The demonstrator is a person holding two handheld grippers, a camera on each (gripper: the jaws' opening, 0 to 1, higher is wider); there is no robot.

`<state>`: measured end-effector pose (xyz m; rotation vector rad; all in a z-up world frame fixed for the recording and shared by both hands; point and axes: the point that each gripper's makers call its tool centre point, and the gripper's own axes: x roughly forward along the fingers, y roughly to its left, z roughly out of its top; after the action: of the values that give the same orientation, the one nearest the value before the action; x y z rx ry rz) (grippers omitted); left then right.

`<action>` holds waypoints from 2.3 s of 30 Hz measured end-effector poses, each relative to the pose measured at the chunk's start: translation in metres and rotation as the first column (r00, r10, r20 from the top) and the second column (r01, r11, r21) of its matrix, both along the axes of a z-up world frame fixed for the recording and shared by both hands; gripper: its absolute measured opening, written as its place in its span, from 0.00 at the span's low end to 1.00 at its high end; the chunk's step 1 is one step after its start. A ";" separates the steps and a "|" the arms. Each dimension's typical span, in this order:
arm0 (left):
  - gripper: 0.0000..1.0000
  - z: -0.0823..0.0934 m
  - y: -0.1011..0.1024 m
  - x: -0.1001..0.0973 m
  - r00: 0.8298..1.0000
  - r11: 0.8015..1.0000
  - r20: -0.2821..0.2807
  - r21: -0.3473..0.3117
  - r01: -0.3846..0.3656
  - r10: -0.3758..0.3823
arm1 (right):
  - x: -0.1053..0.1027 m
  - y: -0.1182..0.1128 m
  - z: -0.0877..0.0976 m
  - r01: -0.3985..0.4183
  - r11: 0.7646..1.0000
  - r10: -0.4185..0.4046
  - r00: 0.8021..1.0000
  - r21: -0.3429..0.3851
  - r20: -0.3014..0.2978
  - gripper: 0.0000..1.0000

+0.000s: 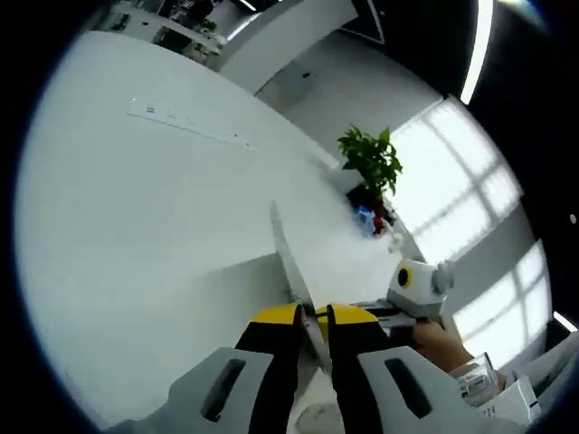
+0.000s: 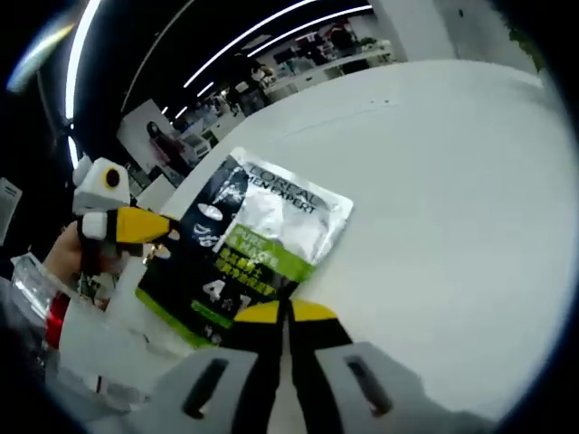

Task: Arrange the skincare products in the storage area until every visible bottle or jar stands upright without overlapping.

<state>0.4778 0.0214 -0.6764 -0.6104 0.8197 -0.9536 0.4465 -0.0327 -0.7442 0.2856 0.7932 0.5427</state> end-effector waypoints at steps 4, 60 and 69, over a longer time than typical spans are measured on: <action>0.12 0.000 -0.002 0.000 1.000 1.000 0.020 0.020 -0.017 0.016 | -0.001 0.001 0.001 0.000 1.000 0.000 1.000 0.004 0.000 0.03; 0.00 0.068 0.033 -0.028 0.960 0.991 0.267 0.125 0.050 -0.083 | 0.019 0.049 0.121 -0.095 0.992 0.066 0.947 0.078 0.316 0.01; 0.00 0.089 0.049 -0.025 0.935 0.991 0.348 0.135 0.026 -0.072 | 0.021 0.055 0.145 -0.111 0.992 0.084 0.923 0.051 0.376 0.05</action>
<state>0.4529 0.0708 -0.5872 -0.2948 0.5705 -1.0108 0.4677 0.0224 -0.5995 0.1994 0.4190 0.6966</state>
